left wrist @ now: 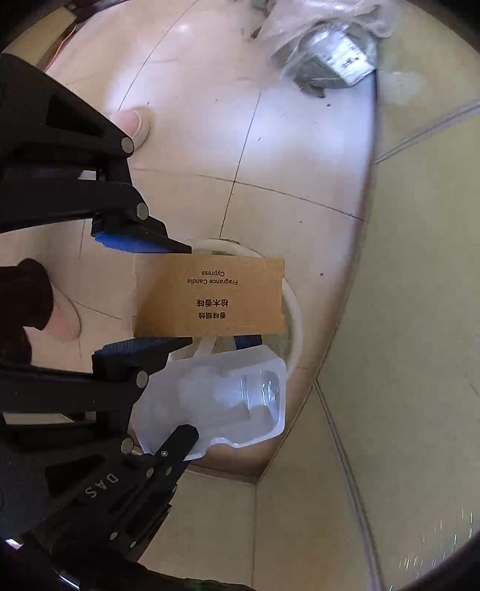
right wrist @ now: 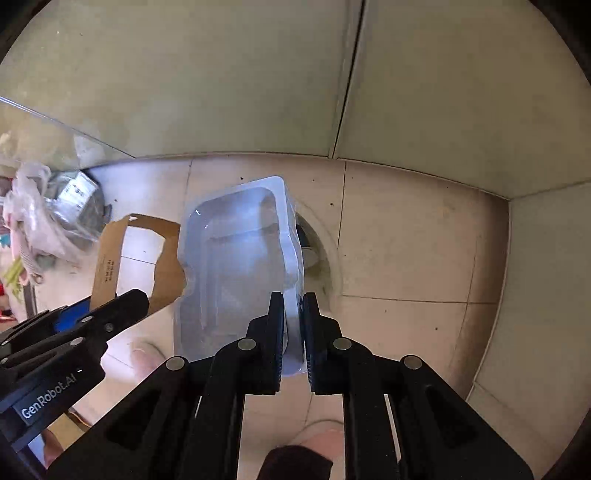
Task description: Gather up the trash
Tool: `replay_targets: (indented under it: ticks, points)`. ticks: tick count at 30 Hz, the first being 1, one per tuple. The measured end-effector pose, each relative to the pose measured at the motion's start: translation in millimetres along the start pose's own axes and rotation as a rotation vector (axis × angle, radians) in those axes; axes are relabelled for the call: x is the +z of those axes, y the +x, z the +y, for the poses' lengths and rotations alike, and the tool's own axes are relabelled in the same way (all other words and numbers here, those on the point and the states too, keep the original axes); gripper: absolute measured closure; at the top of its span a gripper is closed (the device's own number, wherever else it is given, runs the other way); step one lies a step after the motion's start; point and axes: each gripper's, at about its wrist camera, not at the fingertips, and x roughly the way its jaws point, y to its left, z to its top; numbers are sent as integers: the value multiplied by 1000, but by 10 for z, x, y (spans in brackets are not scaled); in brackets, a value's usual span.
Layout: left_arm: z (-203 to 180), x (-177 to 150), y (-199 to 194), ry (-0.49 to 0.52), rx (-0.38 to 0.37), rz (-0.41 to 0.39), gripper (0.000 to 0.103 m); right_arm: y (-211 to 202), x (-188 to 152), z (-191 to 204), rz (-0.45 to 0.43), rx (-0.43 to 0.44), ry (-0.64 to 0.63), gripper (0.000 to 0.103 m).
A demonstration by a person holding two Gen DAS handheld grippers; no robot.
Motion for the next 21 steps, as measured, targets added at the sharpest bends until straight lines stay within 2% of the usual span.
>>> replay_targets:
  ticks: [4, 7, 9, 11, 13, 18, 21]
  points:
    - [46, -19, 145, 7, -4, 19, 64, 90, 0, -35, 11, -16, -36, 92]
    - [-12, -67, 225, 53, 29, 38, 64, 18, -6, -29, 15, -25, -56, 89]
    - [-20, -92, 215, 83, 44, 43, 64, -37, -2, -53, 20, -13, -54, 77]
    - [-45, -134, 144, 102, 50, 45, 64, -128, 2, -114, 0, -16, -53, 73]
    - [-56, -172, 59, 106, 51, 47, 64, -214, 22, -145, -15, -19, -58, 72]
    - [-204, -298, -423, 143, 61, 13, 64, -764, -4, -229, -67, -12, -45, 72]
    - [-396, -381, -962, 189, 81, -46, 64, -1290, -46, -252, -111, -6, -46, 72]
